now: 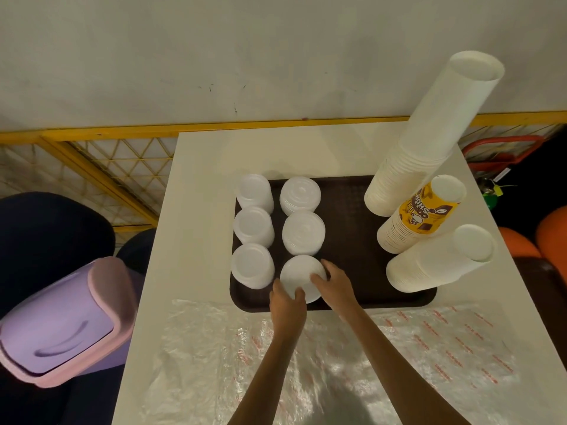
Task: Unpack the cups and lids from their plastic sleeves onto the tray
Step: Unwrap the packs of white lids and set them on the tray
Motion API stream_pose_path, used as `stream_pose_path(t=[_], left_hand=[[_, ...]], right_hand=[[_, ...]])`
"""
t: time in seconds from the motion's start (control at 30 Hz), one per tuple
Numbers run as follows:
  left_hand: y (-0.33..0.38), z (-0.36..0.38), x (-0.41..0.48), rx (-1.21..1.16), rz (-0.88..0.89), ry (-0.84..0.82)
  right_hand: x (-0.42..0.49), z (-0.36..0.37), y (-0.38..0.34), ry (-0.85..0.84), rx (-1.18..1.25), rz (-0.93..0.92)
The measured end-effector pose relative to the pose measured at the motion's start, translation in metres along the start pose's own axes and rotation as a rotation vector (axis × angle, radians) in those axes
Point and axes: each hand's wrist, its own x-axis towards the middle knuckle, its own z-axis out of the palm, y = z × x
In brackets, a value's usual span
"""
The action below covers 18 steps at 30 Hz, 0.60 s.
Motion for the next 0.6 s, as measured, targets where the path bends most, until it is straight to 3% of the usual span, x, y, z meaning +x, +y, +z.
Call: stream_pose_path(t=[0.6], left_hand=[[0.0002, -0.0006, -0.0003, -0.013, -0.007, -0.042]], right_hand=[[-0.0013, -0.0007, -0.0016, 0.020, -0.044, 0.007]])
